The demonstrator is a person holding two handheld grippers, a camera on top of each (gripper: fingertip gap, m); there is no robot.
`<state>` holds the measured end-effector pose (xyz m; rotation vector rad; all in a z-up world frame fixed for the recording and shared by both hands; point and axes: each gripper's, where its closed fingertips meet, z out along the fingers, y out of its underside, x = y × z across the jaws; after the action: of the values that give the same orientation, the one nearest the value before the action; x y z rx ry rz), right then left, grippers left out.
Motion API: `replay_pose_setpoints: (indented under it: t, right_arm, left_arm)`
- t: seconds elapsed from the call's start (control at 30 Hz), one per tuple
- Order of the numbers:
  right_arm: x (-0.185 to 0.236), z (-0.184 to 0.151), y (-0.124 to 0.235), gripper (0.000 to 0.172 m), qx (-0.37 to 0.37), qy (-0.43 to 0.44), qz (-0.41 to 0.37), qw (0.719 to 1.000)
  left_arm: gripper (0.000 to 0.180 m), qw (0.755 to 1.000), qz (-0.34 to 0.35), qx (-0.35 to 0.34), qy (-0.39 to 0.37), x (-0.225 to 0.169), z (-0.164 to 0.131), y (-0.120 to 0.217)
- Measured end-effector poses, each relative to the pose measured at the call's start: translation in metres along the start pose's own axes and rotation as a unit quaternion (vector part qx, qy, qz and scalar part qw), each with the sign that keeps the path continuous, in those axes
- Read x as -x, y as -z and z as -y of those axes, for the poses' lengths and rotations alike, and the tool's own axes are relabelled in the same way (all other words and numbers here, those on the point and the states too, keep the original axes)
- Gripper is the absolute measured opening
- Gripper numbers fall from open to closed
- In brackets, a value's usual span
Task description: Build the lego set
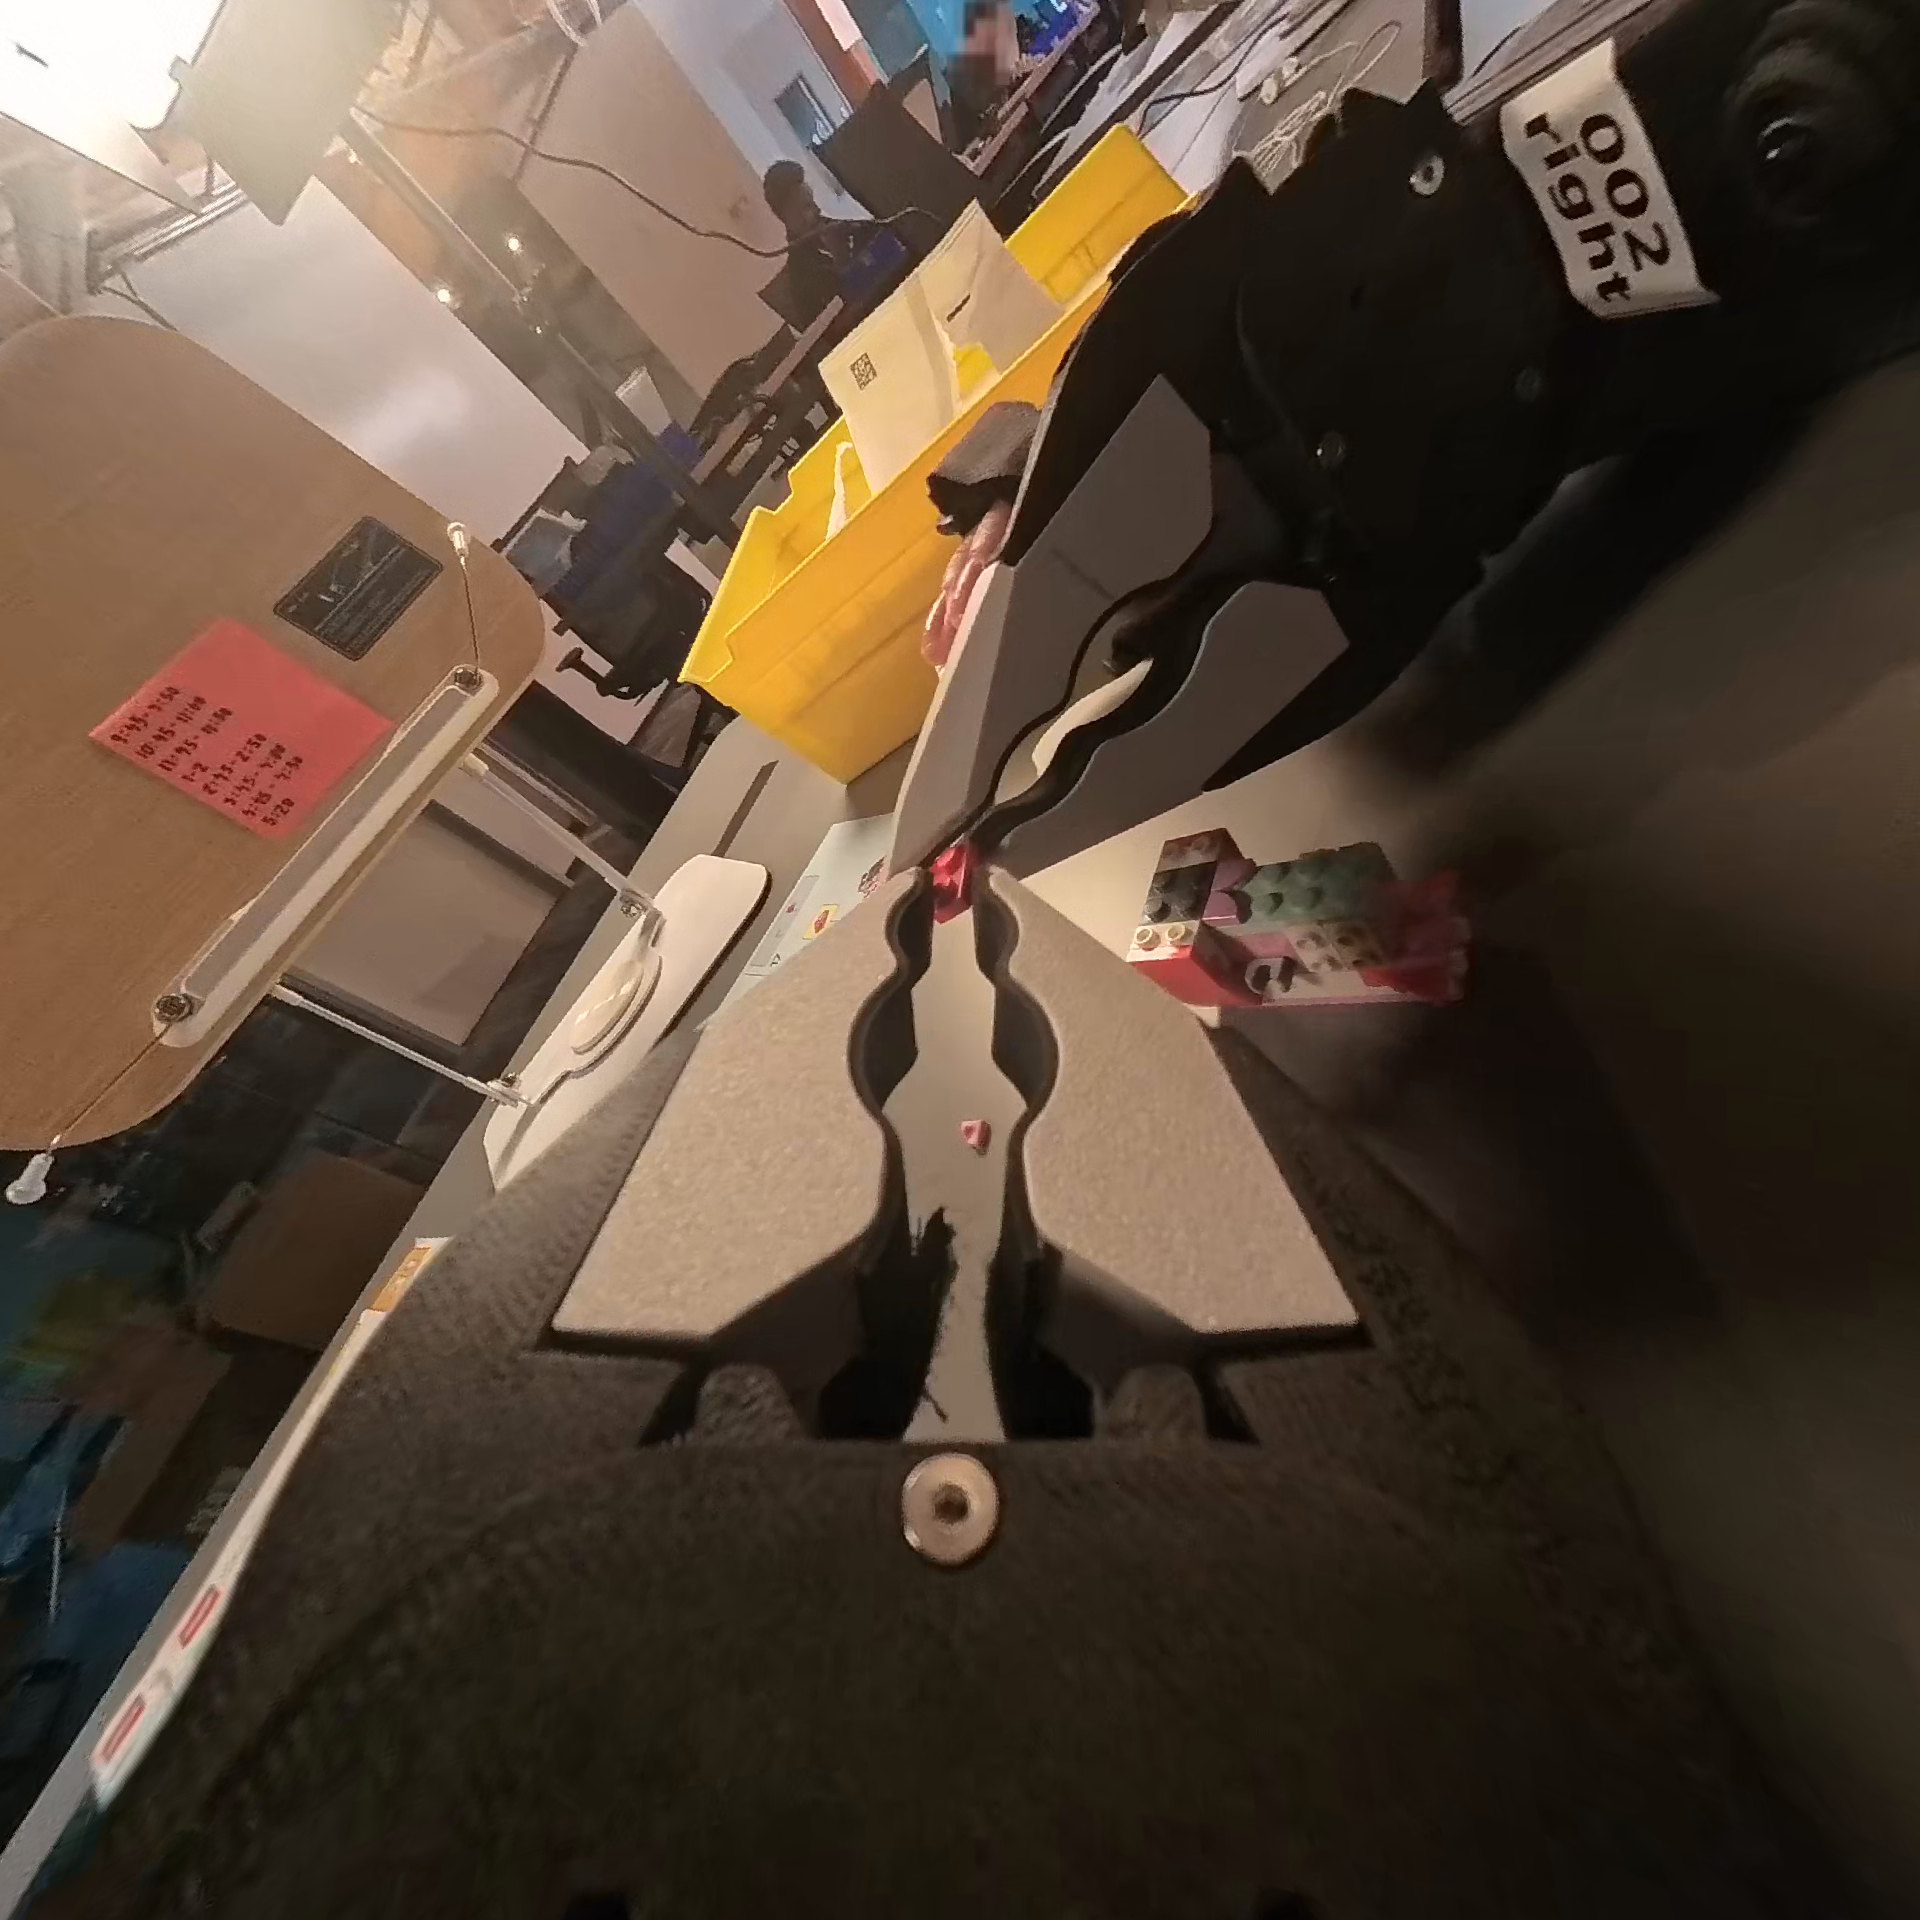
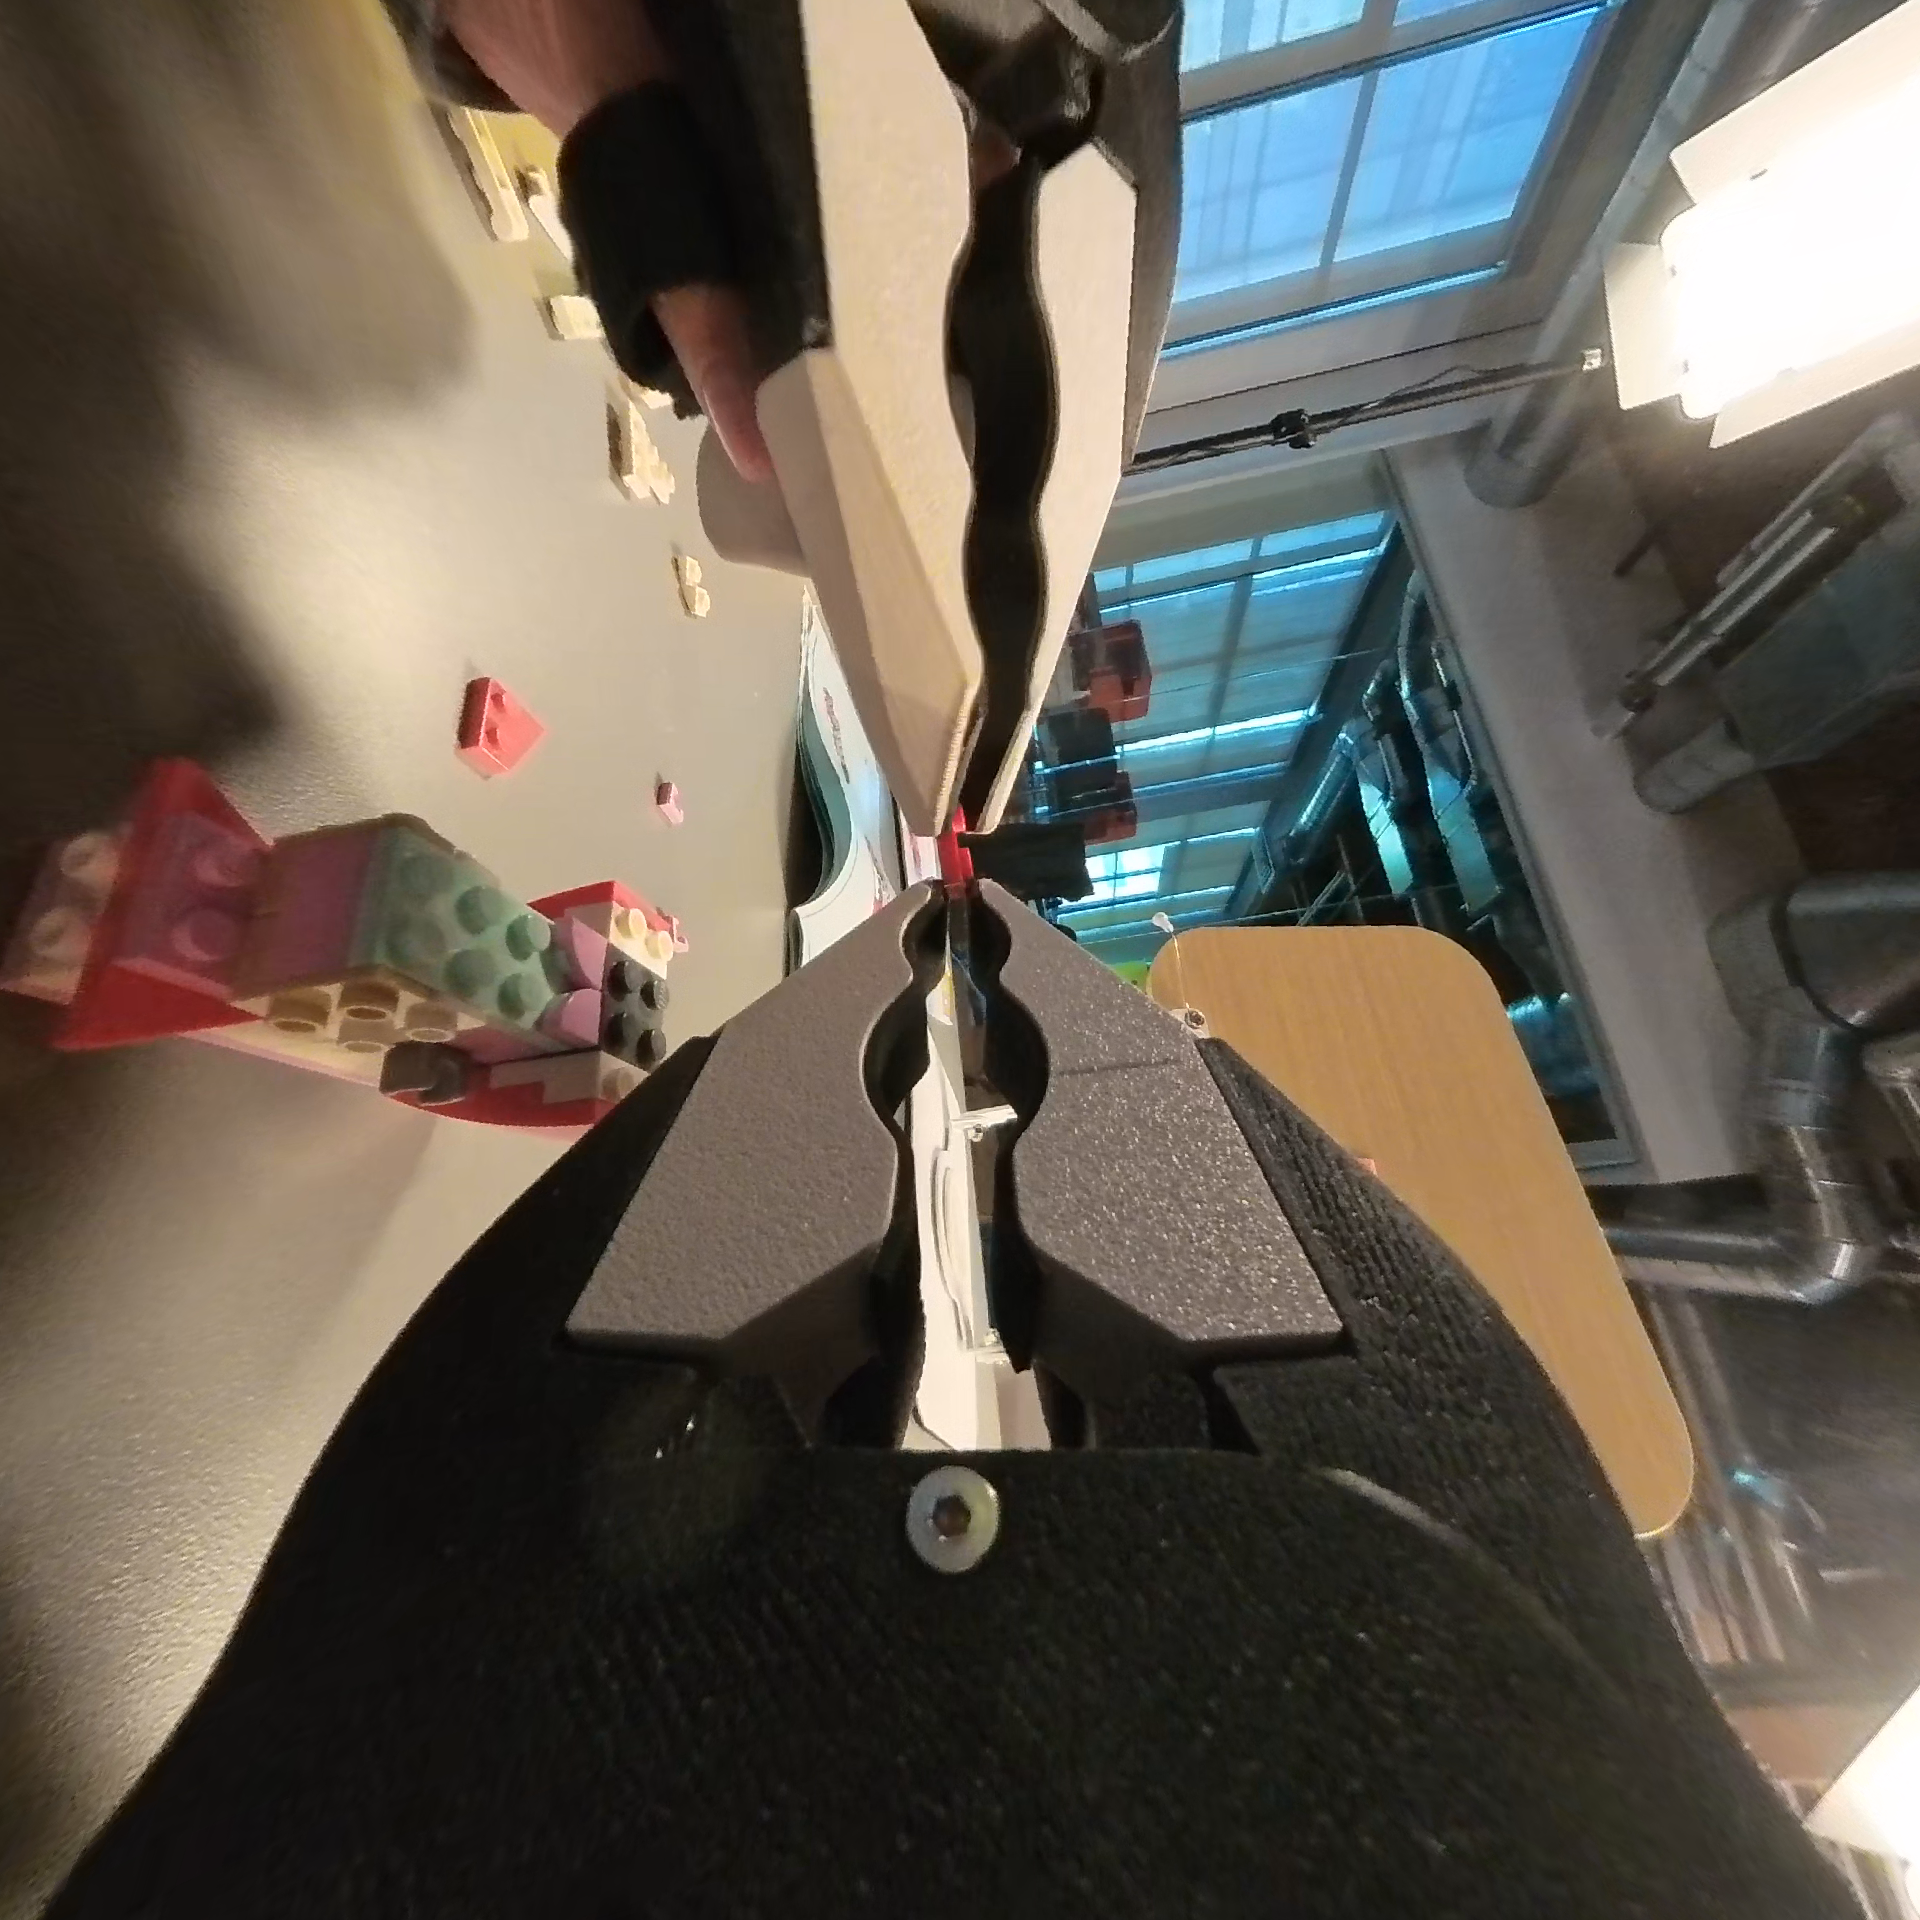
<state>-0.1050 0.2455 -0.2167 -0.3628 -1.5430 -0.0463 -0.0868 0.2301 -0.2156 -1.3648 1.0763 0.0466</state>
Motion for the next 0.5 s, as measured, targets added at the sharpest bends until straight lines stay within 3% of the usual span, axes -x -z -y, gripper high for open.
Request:
replay_pose_setpoints:
  t: [0.5]
  right_arm:
    - [0.0002,0.0022,0.0019,0.01,-0.016,-0.056,0.014,0.998]
  left_arm:
    - [0.006,0.996,0.044,0.009,-0.083,0.0067,-0.0003,0.0036]
